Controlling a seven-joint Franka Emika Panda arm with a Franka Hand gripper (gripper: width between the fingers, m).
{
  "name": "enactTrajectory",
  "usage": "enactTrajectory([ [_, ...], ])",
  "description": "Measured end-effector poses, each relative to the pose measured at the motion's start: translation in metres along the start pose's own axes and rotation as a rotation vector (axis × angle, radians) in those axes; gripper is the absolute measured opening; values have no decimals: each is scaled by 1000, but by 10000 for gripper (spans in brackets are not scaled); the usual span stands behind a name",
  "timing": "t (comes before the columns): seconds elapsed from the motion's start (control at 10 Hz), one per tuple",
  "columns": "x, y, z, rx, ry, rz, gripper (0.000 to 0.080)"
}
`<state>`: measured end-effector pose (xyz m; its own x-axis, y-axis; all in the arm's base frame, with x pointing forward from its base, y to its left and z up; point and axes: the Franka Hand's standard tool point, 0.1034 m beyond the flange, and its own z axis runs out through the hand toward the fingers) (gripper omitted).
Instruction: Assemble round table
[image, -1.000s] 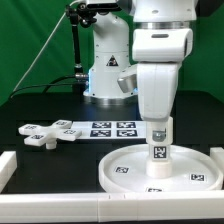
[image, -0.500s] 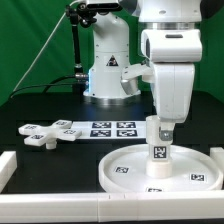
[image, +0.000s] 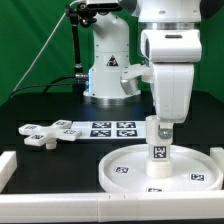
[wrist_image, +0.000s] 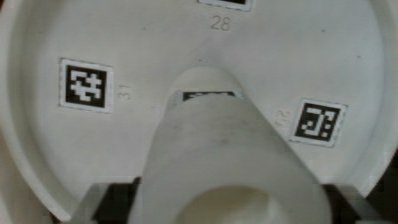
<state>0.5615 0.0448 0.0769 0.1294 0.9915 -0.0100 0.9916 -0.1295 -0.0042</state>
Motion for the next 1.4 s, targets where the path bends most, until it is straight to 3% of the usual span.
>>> enactTrajectory([
  [0.3, 2, 1, 0, 14, -5, 165, 406],
  [0.9, -3, 3, 1, 17, 6, 576, 407],
  [1.4, -9, 3, 2, 73, 60, 1251, 409],
])
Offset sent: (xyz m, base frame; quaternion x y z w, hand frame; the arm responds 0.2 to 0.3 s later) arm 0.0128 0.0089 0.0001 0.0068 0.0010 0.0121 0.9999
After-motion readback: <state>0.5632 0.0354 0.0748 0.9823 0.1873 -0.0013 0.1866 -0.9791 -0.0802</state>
